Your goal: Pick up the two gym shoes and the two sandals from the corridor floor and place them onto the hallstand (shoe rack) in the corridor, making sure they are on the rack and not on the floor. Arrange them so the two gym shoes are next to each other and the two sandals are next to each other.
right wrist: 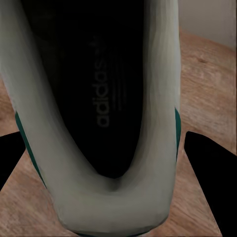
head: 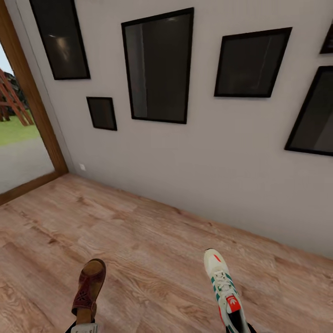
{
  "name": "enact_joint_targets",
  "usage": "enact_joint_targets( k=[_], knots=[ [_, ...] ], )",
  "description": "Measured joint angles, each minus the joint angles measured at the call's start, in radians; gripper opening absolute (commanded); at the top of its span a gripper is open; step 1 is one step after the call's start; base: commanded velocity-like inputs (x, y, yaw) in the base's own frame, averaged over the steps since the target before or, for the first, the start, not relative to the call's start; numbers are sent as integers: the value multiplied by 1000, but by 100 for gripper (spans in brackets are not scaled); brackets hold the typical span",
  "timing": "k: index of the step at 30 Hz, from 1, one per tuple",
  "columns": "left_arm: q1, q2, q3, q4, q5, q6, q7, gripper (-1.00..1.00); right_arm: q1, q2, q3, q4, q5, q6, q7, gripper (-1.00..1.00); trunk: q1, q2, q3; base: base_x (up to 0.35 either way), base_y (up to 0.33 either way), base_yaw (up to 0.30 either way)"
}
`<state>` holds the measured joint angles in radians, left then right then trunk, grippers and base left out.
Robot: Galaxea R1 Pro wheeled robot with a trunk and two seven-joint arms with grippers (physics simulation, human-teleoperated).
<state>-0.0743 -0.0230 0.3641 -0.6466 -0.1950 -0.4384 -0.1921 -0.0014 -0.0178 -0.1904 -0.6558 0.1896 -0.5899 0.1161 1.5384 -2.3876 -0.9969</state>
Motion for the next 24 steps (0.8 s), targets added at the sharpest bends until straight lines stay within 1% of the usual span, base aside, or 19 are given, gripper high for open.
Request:
enact_joint_targets(
  k=[6,10,14,24],
  knots=[
    [0,0,1,0,2,0,0,-100,0,0,1,-1,0,-1,0,-100,0,0,1,225,-191,-294],
    [0,1,2,0,3,0,0,-100,0,-1,2,-4,1,1,1,-100,0,0,1,132,-188,-260],
    [0,1,4,0,4,0,0,-100,0,0,3,-3,1,1,3,-100,0,0,1,30,-65,-76],
    [0,2,6,0,5,0,1,-100,0,-1,-1,-1,1,1,0,-100,0,0,1,3,-6,-7]
  ],
)
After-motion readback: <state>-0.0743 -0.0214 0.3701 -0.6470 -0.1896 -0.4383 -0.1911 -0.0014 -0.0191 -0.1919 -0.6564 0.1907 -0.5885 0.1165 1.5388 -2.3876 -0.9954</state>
